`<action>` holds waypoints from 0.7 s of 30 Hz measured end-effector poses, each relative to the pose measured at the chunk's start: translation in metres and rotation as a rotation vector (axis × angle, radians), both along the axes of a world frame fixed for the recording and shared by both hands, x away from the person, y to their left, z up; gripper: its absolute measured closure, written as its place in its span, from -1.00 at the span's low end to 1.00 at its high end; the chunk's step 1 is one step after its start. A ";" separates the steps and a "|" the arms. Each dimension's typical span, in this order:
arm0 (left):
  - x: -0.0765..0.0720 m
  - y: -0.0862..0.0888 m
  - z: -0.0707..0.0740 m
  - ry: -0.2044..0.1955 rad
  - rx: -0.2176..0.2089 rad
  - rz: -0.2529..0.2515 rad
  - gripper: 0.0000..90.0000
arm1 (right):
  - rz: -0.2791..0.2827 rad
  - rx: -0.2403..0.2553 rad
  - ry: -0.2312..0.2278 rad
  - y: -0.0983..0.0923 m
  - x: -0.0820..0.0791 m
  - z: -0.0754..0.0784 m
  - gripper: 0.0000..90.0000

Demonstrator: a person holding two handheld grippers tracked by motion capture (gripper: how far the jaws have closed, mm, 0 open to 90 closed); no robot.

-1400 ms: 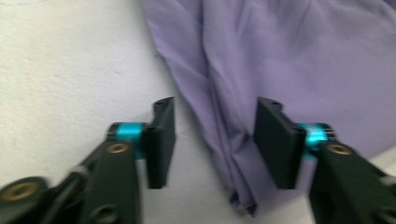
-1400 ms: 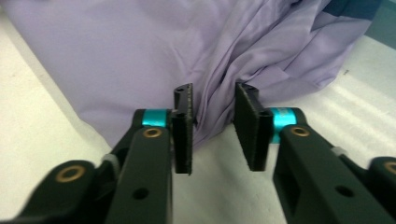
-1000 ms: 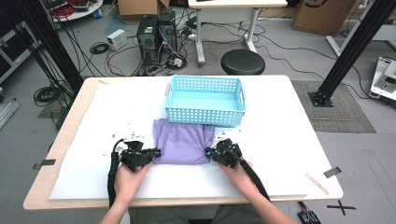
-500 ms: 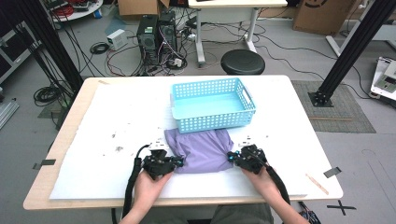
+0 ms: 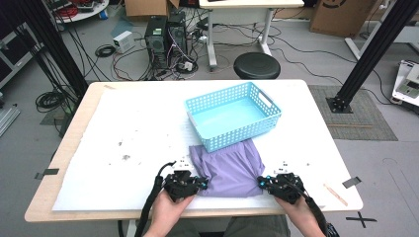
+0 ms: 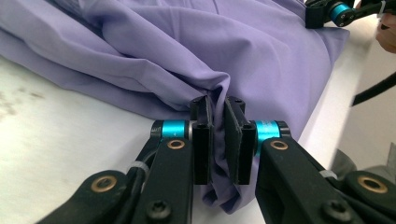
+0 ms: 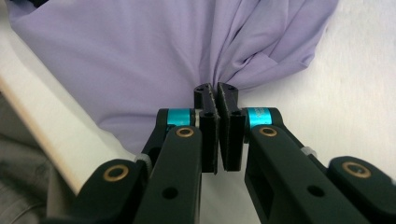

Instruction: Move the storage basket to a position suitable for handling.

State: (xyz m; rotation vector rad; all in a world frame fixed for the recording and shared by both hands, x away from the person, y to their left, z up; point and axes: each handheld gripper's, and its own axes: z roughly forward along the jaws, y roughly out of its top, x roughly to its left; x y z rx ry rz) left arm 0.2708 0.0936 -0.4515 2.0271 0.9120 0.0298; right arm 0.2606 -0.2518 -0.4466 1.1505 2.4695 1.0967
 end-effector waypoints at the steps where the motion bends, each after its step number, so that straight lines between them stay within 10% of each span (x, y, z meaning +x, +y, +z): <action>1: -0.003 0.000 0.000 -0.001 -0.003 -0.004 0.82 | -0.001 0.003 0.002 -0.002 -0.003 0.000 0.96; 16: -0.024 0.010 -0.001 0.011 -0.021 0.003 0.69 | 0.006 0.018 -0.006 -0.008 -0.024 -0.001 0.94; 21: -0.025 0.014 0.003 -0.021 0.012 0.024 0.30 | 0.003 0.024 -0.052 -0.011 -0.024 0.002 0.46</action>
